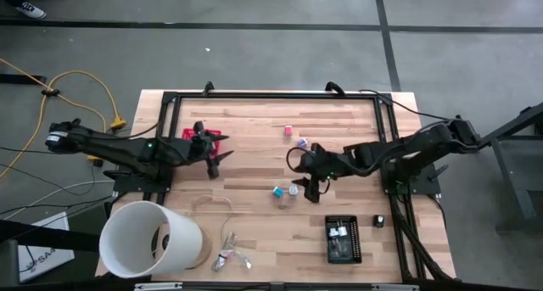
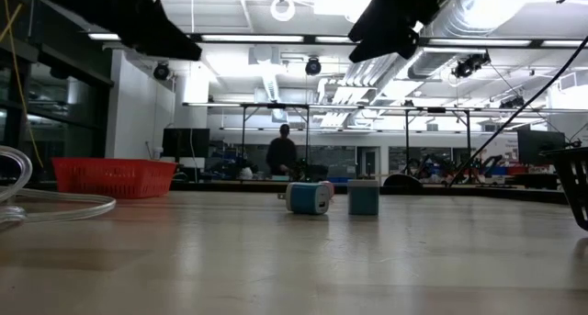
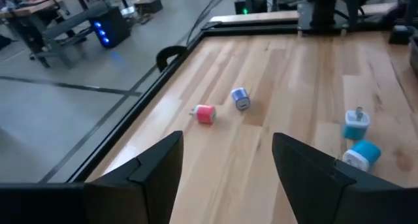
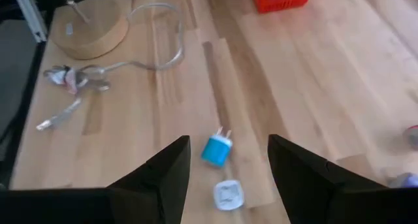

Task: Pick & Place Office items
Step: Put the left blue charger adapter into the black bin

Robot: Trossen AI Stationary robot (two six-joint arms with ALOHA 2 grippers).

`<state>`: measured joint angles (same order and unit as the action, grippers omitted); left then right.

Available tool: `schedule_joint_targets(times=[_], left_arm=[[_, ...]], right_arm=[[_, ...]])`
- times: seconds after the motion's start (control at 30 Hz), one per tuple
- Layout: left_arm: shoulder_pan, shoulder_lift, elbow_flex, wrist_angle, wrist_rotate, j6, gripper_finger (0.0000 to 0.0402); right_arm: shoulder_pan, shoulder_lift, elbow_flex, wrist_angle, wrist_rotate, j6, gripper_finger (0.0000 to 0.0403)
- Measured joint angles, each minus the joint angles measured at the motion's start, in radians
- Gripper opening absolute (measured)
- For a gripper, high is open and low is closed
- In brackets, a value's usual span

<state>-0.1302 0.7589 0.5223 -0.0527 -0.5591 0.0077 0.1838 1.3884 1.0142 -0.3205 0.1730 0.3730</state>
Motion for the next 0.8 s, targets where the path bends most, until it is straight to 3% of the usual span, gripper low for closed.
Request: schedule_joint_targets(times=[0.47, 0.8], left_arm=[[0.024, -0.172, -0.138, -0.002, 0.000, -0.027, 0.0227], [0.023, -0.153, -0.141, 0.002, 0.004, -0.024, 0.0227]], right_arm=[[-0.098, 0.159, 0.000, 0.141, -0.176, -0.128, 0.0192], [-0.107, 0.192, 0.000, 0.183, -0.173, -0.138, 0.0192]])
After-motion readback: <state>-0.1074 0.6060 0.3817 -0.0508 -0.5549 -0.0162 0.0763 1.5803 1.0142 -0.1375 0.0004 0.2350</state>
